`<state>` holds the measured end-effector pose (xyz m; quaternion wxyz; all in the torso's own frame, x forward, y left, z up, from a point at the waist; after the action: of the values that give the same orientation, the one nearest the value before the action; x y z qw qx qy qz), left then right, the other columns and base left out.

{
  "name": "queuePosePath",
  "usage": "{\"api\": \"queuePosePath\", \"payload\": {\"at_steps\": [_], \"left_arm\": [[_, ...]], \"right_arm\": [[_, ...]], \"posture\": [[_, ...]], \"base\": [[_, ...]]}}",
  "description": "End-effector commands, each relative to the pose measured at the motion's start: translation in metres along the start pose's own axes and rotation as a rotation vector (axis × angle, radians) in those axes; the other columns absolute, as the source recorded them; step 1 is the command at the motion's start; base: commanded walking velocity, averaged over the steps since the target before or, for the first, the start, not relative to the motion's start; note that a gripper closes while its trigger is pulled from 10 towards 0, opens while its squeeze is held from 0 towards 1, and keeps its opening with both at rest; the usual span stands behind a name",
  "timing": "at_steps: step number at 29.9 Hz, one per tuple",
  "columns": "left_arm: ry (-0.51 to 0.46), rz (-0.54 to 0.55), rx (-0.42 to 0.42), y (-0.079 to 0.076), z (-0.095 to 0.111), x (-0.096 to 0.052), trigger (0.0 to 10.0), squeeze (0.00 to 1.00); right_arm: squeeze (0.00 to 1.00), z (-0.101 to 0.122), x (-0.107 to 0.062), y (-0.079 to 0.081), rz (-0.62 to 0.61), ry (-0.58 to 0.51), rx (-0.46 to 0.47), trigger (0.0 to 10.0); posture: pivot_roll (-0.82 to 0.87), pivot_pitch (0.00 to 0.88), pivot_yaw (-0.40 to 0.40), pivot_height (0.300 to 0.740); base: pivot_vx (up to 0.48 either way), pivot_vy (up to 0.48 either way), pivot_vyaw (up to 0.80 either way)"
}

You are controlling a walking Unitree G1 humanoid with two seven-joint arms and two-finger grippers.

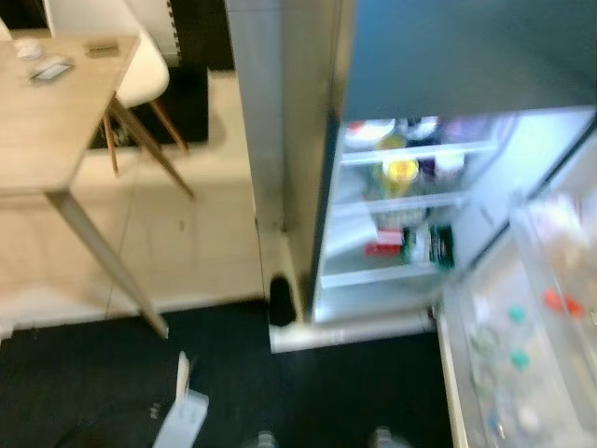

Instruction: Restocking fridge

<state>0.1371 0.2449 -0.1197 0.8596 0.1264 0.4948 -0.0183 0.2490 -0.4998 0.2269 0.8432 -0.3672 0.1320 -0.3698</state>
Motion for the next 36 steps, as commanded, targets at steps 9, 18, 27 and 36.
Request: {"api": "queuePosePath", "payload": {"at_steps": [9,18,27,36], "left_arm": [[0.023,-0.001,0.017,0.001,-0.006,-0.001,10.0,0.0],[0.021,-0.003,0.019,0.0,-0.005,-0.001,10.0,0.0],[0.019,-0.003,0.018,-0.001,-0.005,-0.001,10.0,0.0],[0.021,-0.002,0.019,0.0,-0.005,-0.001,10.0,0.0]], "right_arm": [[0.0,-0.008,-0.002,0.013,0.042,0.026,-0.016,10.0],[0.0,-0.023,-0.005,0.007,0.016,0.073,-0.216,10.0],[0.0,-0.022,-0.004,0.015,0.04,0.064,-0.205,10.0],[0.0,-0.02,-0.004,0.017,0.04,0.058,-0.202,10.0]], "posture": [[-0.03,0.078,-0.032,0.74],[-0.03,0.073,-0.033,0.74],[-0.03,0.071,-0.035,0.74],[-0.03,0.066,-0.032,0.74]], "base": [[0.0,0.0,0.0],[0.0,0.0,0.0],[0.0,0.0,0.0],[0.0,0.0,0.0]]}}
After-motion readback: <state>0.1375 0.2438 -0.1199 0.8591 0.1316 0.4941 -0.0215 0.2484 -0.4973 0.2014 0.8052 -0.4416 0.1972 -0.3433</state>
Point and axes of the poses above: a point about 5 cm out from each wrist's last joint towards the gripper, its own x axis pointing out of the wrist towards the gripper, its own z axis along the axis of the wrist's last joint, y = z × x, the point moved 3 cm from there along x, pointing out of the wrist towards the gripper, and after that the axes turned 5 degrees about -x, right-handed, at the moved point
